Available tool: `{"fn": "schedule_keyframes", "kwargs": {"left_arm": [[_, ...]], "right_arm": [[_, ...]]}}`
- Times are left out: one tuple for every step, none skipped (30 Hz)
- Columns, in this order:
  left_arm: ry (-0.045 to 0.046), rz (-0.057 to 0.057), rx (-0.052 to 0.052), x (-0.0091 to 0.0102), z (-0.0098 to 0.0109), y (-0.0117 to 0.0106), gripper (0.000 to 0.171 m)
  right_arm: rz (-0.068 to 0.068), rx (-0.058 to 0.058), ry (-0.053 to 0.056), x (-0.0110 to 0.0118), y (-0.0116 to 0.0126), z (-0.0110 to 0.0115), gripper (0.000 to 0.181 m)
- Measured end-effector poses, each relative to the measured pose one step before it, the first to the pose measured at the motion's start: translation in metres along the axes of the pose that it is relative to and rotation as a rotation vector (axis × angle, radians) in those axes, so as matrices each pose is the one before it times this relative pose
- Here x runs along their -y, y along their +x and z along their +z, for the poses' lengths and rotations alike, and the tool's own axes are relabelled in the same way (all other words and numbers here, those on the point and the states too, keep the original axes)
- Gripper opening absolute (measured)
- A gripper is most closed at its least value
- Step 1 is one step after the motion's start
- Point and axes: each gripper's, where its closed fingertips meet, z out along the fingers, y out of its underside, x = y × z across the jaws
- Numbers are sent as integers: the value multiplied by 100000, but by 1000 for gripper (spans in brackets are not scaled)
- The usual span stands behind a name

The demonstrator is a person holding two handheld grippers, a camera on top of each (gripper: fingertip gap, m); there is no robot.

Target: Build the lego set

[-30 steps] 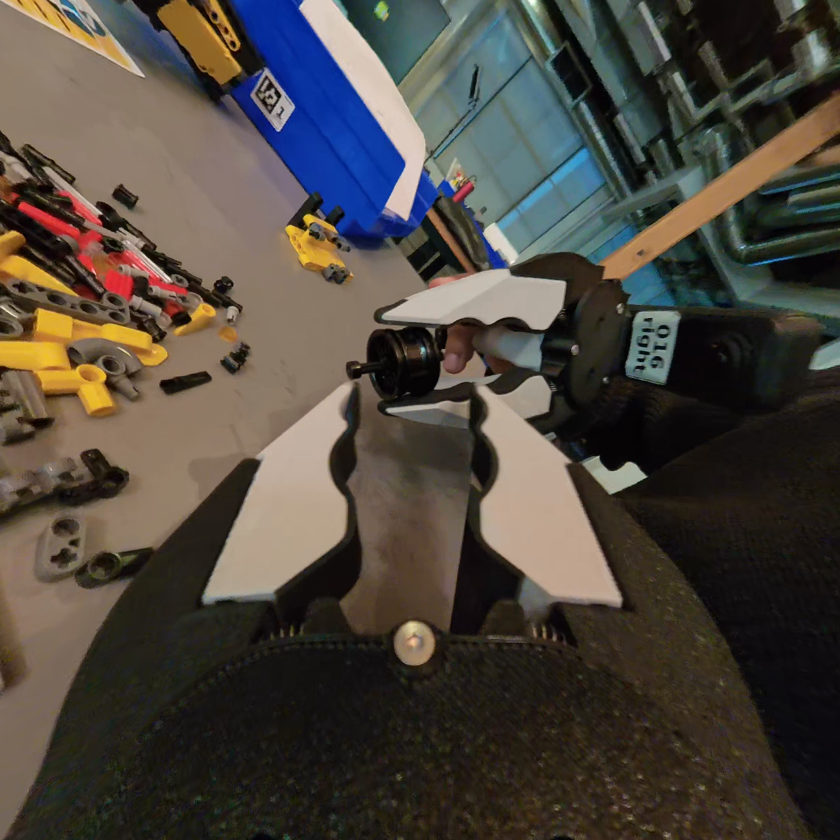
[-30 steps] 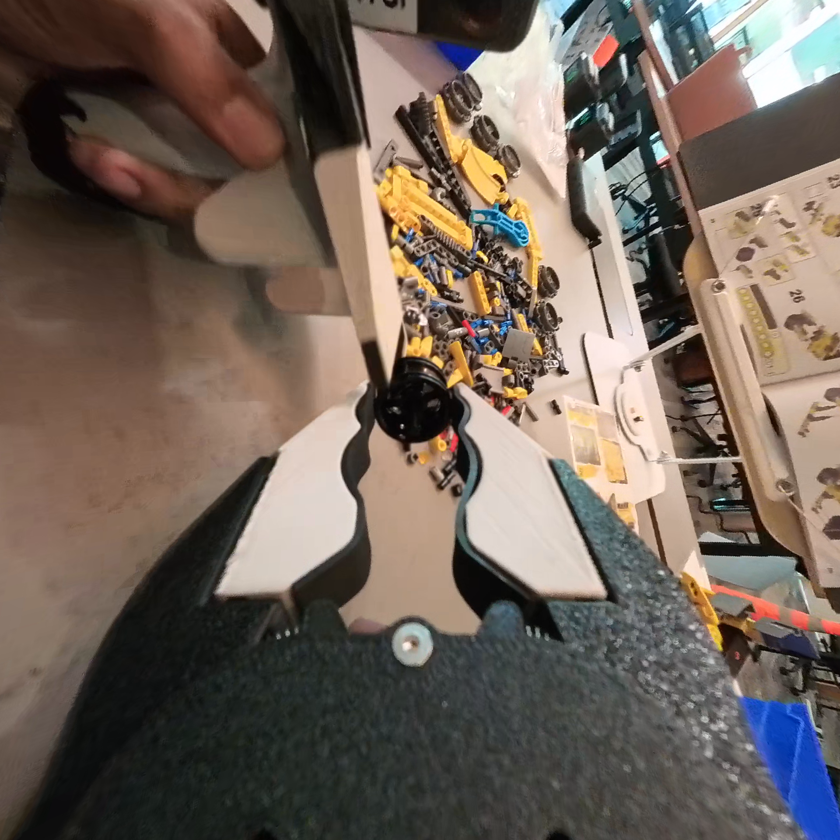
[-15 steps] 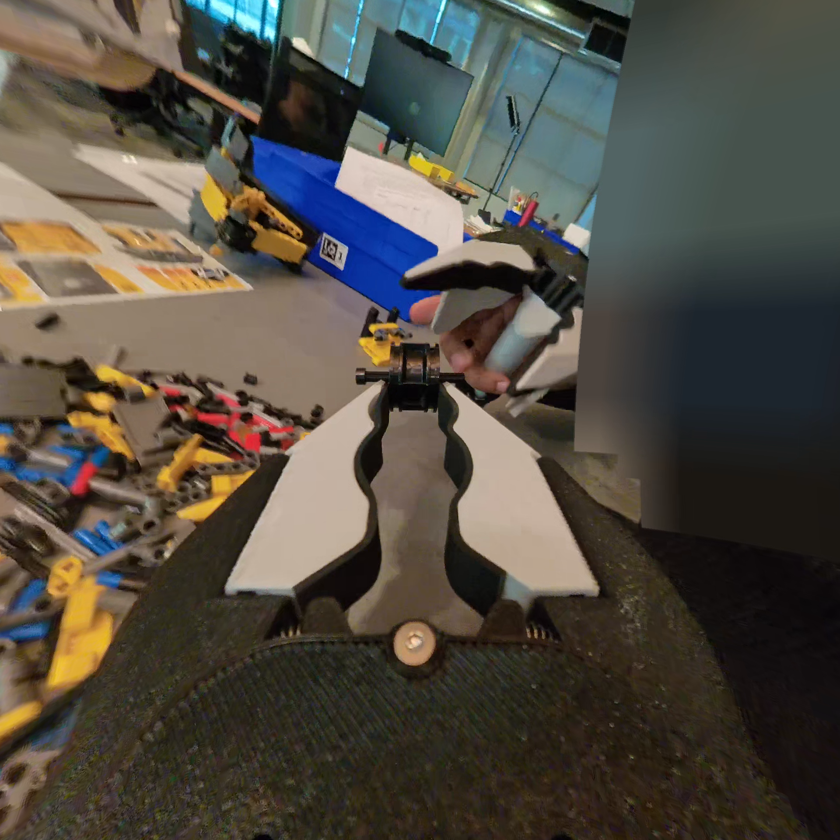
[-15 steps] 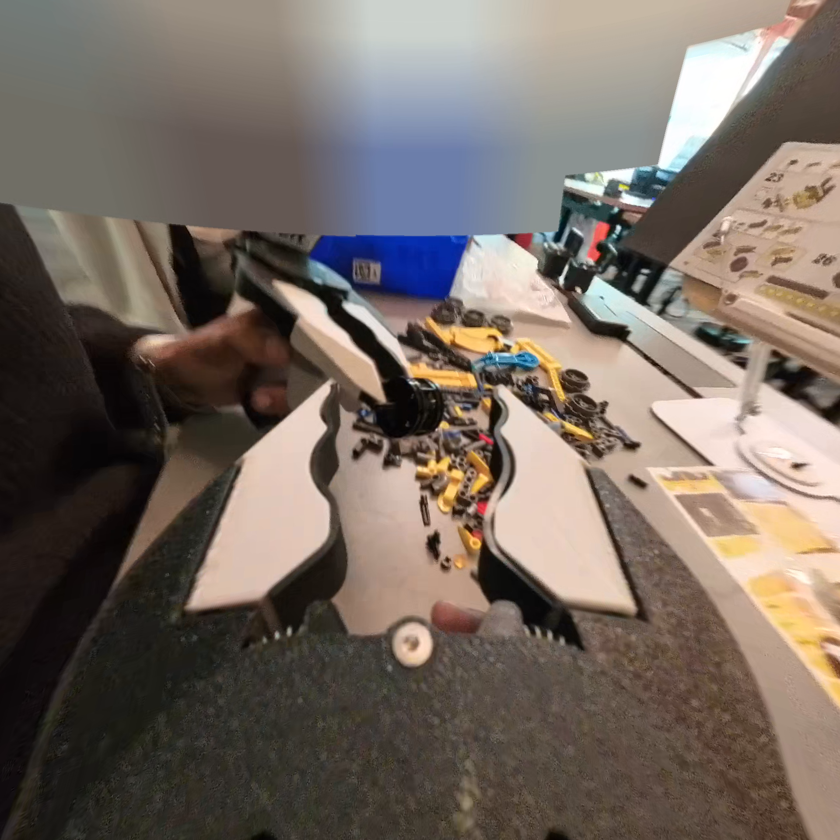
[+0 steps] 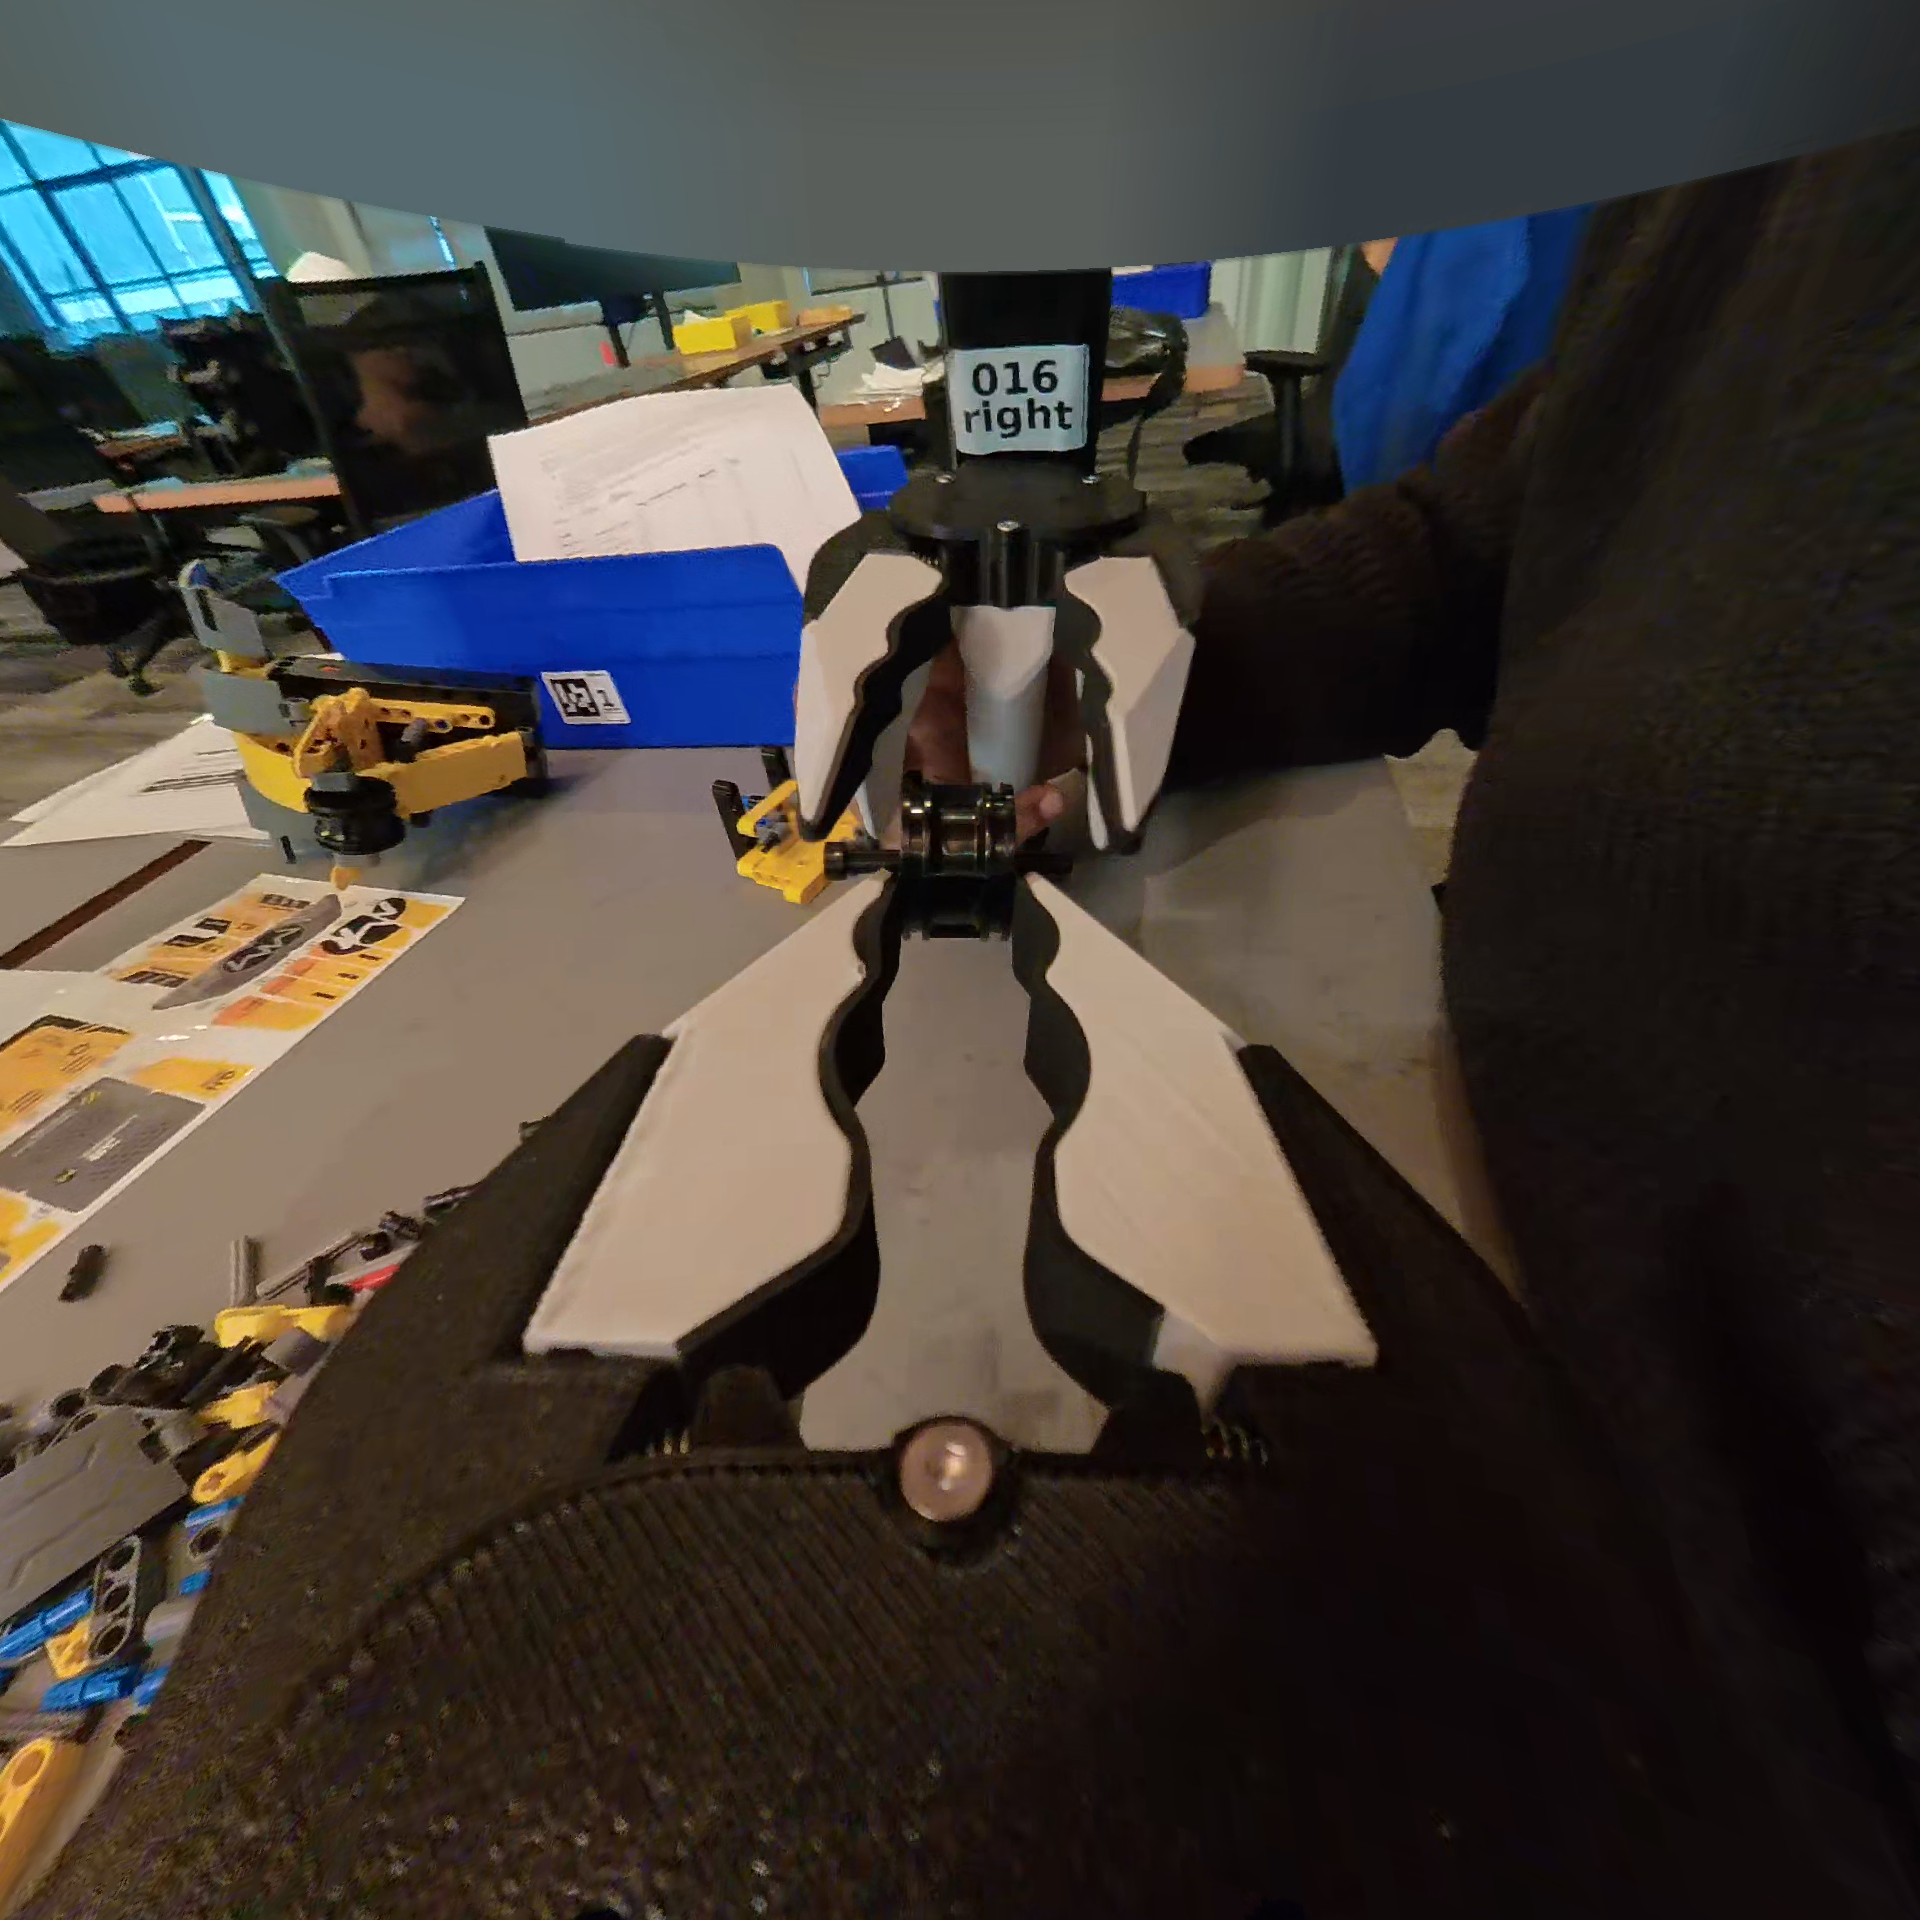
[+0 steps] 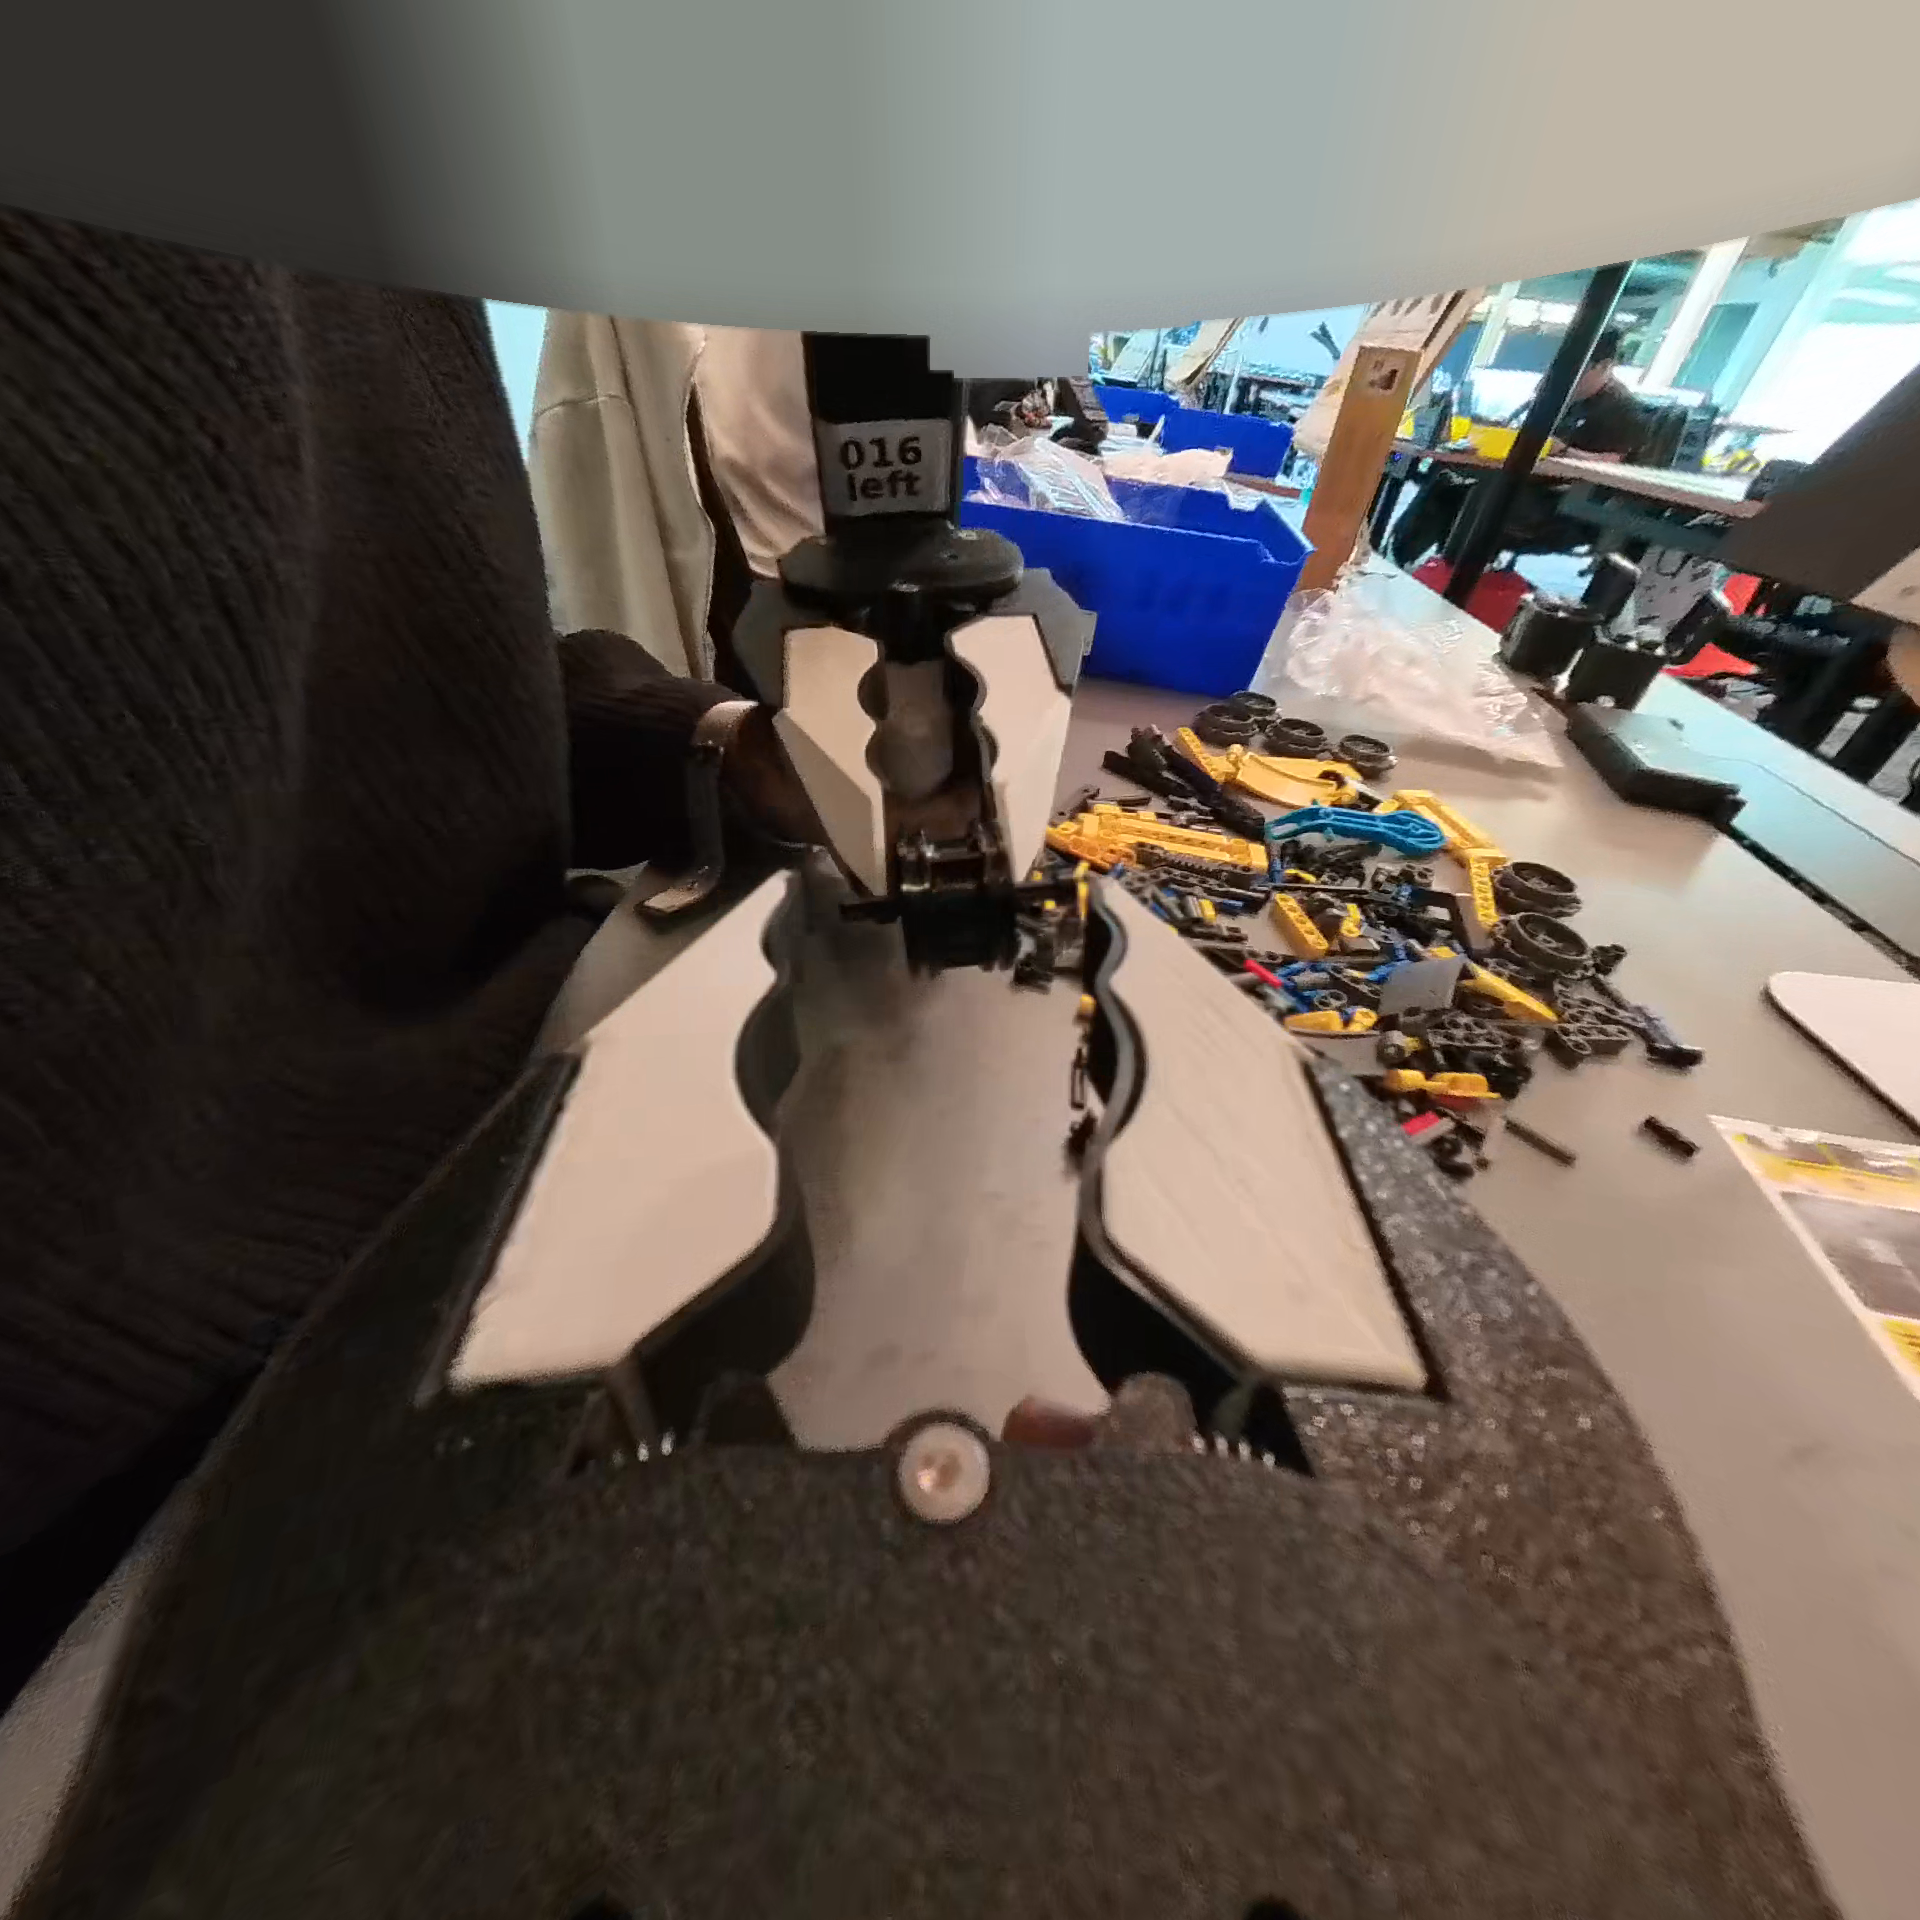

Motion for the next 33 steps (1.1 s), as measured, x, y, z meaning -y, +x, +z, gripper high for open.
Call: {"fn": "schedule_keyframes", "kwargs": {"left_arm": [[479,-208,-1305,33,-67,192,16],[716,23,-516,92,-70,53,16],[890,11,-880,150,-40,105,16],[715,-316,-748,128,-23,81,16],[239,-40,-106,30,0,7,16],[-224,347,-105,-42,22,49,16],[-382,490,107,-67,40,39,16],[-411,521,228,-66,63,35,16],[-304,532,276,-53,54,18,16],[-151,356,405,-13,2,-27,16],[-151,-108,-7,-25,35,13,16],[-63,-106,-314,-2,34,64,16],[-141,311,-75,5,30,71,16],[-97,652,238,13,17,29,16],[47,377,218,25,-15,25,16],[117,14,79,29,-1,17,16],[56,-119,162,8,-1,-6,16],[1,130,151,15,-6,13,16],[18,57,144,5,-1,-2,16],[-91,-171,6,-24,6,-4,16],[-280,-149,-16,-39,5,-7,16],[-157,-50,63,-32,-4,-12,16],[217,-271,-29,45,-12,5,16],[166,-293,61,27,-4,-22,16],[-22,-86,147,5,-11,-21,16],[-114,-262,113,-17,3,-14,16],[-295,-483,-30,-63,19,-18,16],[-380,-244,145,-72,0,-21,16],[-117,-7,183,-28,-21,-21,16],[-633,-503,-1206,-114,120,216,17],[-1611,-428,-1987,-226,398,441,17],[-2539,1173,411,-336,256,110,18],[2015,316,467,341,-78,-31,17]], "right_arm": [[-1362,301,812,126,-173,-90,49],[-837,291,84,-24,-139,-50,49],[-69,249,-914,-226,-93,1,49],[319,59,-926,-240,-46,33,51],[589,-100,-490,-124,-8,47,53],[580,-162,192,38,1,48,53],[469,154,905,177,-71,36,53],[376,353,903,158,-108,33,52],[209,-590,172,18,45,35,51],[-596,-925,-177,-37,111,6,49],[-802,-805,-179,-26,92,-10,47],[-460,-356,77,19,20,12,46],[136,170,-4,16,-55,43,47],[269,-14,-31,20,-29,36,47],[-135,-59,50,32,-20,10,47],[-326,-58,-97,23,-15,3,47],[-219,-53,-167,21,1,-2,47],[29,3,-165,8,-3,-1,47],[-283,-138,-94,11,15,4,47],[-731,-323,-210,-26,6,5,46],[-819,-502,-473,-38,35,20,46],[-720,-510,-419,-2,42,17,46],[-326,-225,-147,47,19,4,46],[362,17,-201,25,38,10,45],[552,180,-93,6,28,17,45],[162,6,-52,-14,32,-1,45],[-254,-171,-267,-63,28,10,45],[-154,-206,-204,-52,20,28,45],[184,-307,230,29,56,26,44],[-532,-2028,1458,193,277,-101,30],[-790,629,86,2,-166,8,23],[-1398,1001,363,72,-231,-91,20],[-852,-274,978,190,-22,-54,20]]}}
